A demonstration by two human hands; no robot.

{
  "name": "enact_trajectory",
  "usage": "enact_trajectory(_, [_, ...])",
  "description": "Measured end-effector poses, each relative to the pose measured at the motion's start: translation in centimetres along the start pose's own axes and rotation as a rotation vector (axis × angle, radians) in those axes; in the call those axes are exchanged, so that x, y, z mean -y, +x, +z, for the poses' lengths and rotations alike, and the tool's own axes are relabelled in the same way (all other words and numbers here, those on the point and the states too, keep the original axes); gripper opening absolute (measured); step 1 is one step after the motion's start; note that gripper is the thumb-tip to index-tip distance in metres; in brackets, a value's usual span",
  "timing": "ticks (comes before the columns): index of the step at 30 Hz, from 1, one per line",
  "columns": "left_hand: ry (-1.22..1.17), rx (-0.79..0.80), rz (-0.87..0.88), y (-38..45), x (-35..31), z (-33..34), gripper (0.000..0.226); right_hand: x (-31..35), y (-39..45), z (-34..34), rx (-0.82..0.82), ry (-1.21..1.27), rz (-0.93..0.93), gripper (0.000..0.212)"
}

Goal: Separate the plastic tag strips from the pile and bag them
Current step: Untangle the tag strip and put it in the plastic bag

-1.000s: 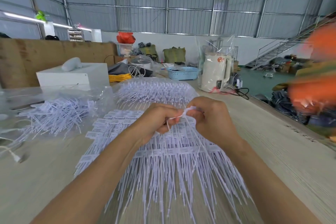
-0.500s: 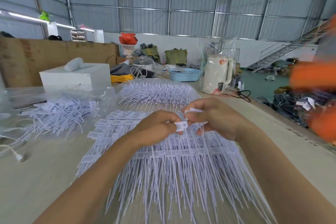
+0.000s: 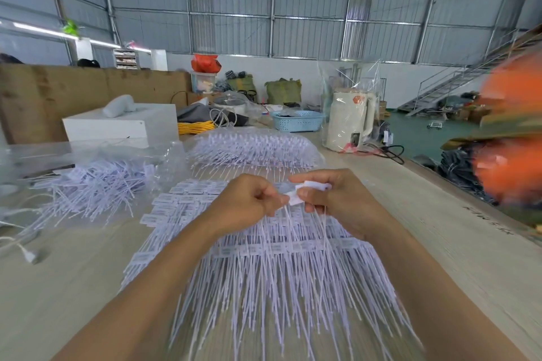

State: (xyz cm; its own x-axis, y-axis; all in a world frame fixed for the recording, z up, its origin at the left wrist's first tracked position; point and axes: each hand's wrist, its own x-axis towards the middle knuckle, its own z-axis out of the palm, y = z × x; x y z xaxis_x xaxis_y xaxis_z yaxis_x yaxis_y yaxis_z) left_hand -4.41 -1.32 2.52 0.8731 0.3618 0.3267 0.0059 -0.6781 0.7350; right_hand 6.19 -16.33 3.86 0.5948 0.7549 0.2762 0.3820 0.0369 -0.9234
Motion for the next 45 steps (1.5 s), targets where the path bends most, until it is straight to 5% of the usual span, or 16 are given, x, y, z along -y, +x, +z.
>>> enact_trajectory(8, [-0.043, -0.023, -0.004, -0.1, -0.5, 0.2, 0.028, 1.6, 0.1, 0.0, 0.106, -0.469, -0.072, 0.012])
enact_trajectory(18, [-0.599, 0.081, -0.236, -0.3, -1.7, -0.7, 0.039, 1.0, -1.0, 1.6, -0.199, -0.710, -0.545, 0.007])
enact_trajectory(25, [-0.819, 0.326, -0.309, -0.3, -2.1, -0.9, 0.019, 1.3, -1.7, 1.8, -0.281, -0.776, -0.788, 0.010])
enact_trajectory(34, [-0.963, 0.323, -0.321, 0.1, -2.2, -0.7, 0.016, 1.8, -0.5, 1.6, -0.313, -0.810, -0.721, 0.013])
enact_trajectory(36, [-0.935, 0.348, -0.313, -0.1, -1.8, -1.1, 0.021, 1.9, 0.5, 0.2, -0.428, -0.840, -0.572, 0.015])
enact_trajectory(38, [-0.866, 0.325, -0.305, -0.3, -1.2, -1.5, 0.034, 2.2, 1.4, -2.2, -0.528, -0.475, -0.203, 0.012])
enact_trajectory(40, [-0.700, 0.217, -0.267, -0.1, -0.6, -1.6, 0.044, 3.1, 1.8, -4.0, -0.423, -0.017, 0.018, 0.008])
enact_trajectory(45, [-0.290, 0.158, -0.116, -0.2, -0.1, -0.9, 0.031, 5.2, 1.4, -3.7, -0.125, 0.098, 0.070, 0.005])
